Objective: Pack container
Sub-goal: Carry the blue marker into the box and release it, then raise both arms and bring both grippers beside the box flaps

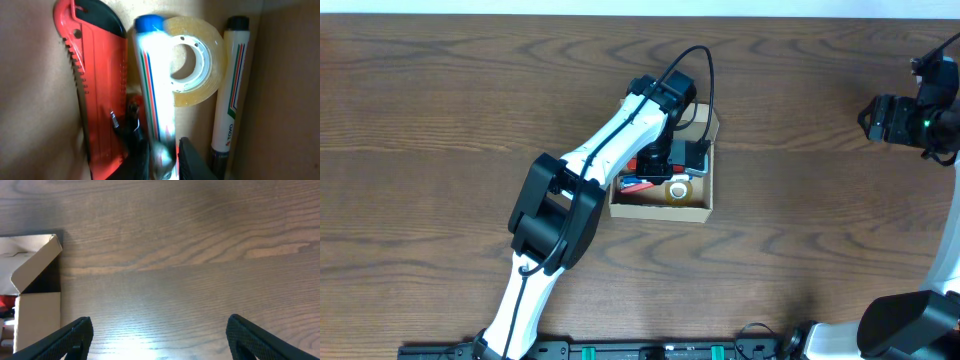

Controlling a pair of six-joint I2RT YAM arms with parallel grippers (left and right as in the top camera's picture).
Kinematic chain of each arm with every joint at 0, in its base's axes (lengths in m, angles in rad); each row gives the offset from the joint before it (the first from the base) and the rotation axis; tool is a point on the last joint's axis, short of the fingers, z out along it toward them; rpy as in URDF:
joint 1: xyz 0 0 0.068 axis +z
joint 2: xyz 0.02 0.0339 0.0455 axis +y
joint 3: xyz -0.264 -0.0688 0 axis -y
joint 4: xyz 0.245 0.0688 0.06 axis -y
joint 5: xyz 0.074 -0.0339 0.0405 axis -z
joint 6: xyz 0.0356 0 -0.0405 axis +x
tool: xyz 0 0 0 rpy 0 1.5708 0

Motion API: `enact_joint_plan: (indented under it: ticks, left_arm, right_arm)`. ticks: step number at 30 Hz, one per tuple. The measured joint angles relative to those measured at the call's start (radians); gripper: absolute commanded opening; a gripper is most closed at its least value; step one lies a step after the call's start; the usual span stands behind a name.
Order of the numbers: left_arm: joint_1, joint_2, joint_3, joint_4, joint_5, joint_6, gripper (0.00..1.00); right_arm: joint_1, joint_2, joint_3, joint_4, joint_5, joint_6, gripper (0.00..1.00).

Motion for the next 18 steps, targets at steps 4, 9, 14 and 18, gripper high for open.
enact_joint_plan:
  ticks: [4,9,14,18]
  left_arm:
    - [0.0,0.0,0.0,0.0,0.006,-0.016,0.41]
    - [0.002,0.0,0.0,-0.003,0.008,-0.058,0.62]
    - [0.002,-0.007,0.0,-0.009,-0.012,-0.105,0.72]
    - [0.002,-0.078,-0.003,-0.031,-0.069,-0.138,0.82]
  right_arm:
    - [0.0,0.0,0.0,0.0,0.0,0.0,0.85]
    - [0.0,0.0,0.0,0.0,0.0,0.0,0.85]
    - [0.0,0.0,0.0,0.0,0.0,-0.006,0.86]
    - [0.0,0.0,0.0,0.002,0.0,-0.008,0.88]
